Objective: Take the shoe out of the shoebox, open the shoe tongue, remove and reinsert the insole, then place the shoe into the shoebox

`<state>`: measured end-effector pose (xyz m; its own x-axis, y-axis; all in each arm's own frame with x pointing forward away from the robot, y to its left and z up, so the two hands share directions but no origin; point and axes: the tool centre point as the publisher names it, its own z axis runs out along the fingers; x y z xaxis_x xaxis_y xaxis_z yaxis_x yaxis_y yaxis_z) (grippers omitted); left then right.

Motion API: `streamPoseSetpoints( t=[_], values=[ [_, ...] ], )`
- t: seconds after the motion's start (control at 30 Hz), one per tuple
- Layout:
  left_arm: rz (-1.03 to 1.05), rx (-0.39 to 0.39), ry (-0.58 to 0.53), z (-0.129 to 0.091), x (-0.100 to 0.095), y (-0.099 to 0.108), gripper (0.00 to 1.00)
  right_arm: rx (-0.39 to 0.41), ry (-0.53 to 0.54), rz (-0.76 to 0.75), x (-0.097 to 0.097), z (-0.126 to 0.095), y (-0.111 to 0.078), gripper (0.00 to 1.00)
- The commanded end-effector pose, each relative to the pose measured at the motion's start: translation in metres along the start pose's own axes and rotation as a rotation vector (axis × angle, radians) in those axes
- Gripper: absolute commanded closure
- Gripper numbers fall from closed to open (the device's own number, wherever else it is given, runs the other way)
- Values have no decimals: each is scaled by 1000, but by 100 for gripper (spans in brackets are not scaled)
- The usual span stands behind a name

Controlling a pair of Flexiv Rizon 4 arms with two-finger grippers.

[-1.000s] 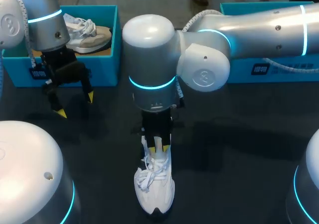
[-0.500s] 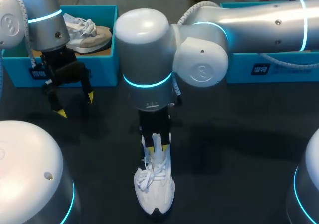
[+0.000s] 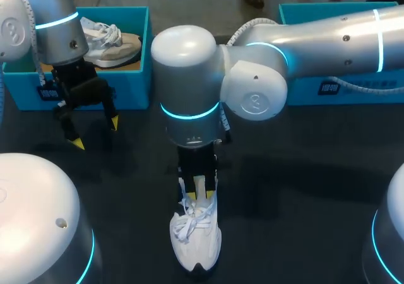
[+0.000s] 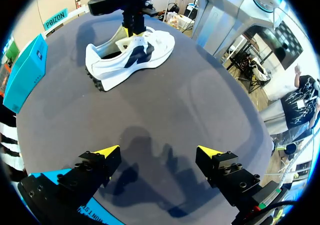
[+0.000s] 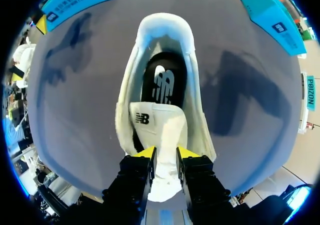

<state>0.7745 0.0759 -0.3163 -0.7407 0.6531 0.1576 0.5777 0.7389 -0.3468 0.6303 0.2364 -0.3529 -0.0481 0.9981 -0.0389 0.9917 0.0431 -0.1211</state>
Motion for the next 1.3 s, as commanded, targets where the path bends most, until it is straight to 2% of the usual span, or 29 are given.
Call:
streamPoseSetpoints(
  t=[0.03,0.23,0.43,0.63,0.73,0.87,0.97,1.07,1.1,1.17,1.3],
  values=[
    [0,-3,0,0,1,0,0,-18,-8,-17,2,-7,6,75],
    [0,-3,0,0,1,0,0,-49,-34,-28,6,-26,4,73],
    [0,-3,0,0,1,0,0,-54,-48,-32,10,-32,-6,70],
    [0,-3,0,0,1,0,0,-117,-49,-150,13,-46,-7,64],
    [0,-3,0,0,1,0,0,-120,-60,-170,13,-50,-5,64],
    [0,-3,0,0,1,0,0,-167,-25,-322,11,-52,1,63],
    [0,-3,0,0,1,0,0,-133,-14,-461,9,-55,6,58],
    [0,-3,0,0,1,0,0,-129,48,-606,3,-59,13,50],
    [0,-3,0,0,1,0,0,-122,61,-644,1,-59,15,37],
    [0,-3,0,0,1,0,0,-123,68,-718,-4,-62,19,2],
    [0,-3,0,0,1,0,0,-131,56,-901,-9,-72,22,0]
  ],
)
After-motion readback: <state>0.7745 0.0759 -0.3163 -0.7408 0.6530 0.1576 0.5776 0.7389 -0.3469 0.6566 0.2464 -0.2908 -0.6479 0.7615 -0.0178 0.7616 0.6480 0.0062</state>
